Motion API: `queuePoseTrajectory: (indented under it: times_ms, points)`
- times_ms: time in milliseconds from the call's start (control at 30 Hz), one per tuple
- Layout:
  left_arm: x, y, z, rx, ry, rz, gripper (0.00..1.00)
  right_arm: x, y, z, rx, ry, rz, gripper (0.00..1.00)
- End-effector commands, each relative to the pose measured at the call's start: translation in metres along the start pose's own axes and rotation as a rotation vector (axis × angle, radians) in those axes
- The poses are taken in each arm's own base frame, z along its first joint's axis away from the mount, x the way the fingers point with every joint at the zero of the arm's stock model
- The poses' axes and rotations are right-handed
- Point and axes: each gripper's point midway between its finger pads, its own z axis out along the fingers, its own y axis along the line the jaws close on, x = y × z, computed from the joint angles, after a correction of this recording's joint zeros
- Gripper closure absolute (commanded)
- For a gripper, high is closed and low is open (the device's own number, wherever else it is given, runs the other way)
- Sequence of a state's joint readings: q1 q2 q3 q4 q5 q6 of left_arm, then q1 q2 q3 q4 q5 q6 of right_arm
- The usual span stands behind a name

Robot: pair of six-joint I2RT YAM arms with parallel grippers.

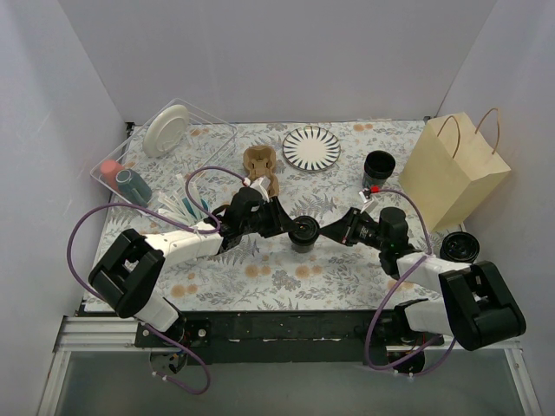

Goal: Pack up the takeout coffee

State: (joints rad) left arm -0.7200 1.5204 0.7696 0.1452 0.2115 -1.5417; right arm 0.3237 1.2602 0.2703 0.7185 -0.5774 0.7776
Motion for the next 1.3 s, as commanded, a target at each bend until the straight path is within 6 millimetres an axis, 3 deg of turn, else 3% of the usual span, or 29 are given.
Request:
queuePoseTrajectory:
  times_ms: [0,100,267,500,867,1267]
  points:
    - [0.063,0.092,-0.008,-0.319,0.179,-0.037,0.71,0.066,-0.056,-0.018,0.204,0.177,0.143,0.83]
    - [0.058,0.089,-0.007,-0.313,0.172,-0.018,0.71,0.056,-0.048,-0.017,0.194,0.175,0.116,0.8]
    - [0.053,0.088,-0.006,-0.332,0.178,0.023,0.71,0.0,-0.011,-0.01,0.147,0.096,-0.009,0.71]
    - [0.046,0.085,-0.003,-0.334,0.171,0.048,0.71,-0.03,0.001,-0.006,0.154,0.076,-0.06,0.69]
    - [0.043,0.084,-0.005,-0.34,0.166,0.068,0.71,-0.052,0.018,-0.003,0.092,0.069,-0.089,0.67]
    - [0.044,0.083,-0.001,-0.347,0.173,0.086,0.71,-0.049,0.021,0.006,0.033,0.129,-0.077,0.65]
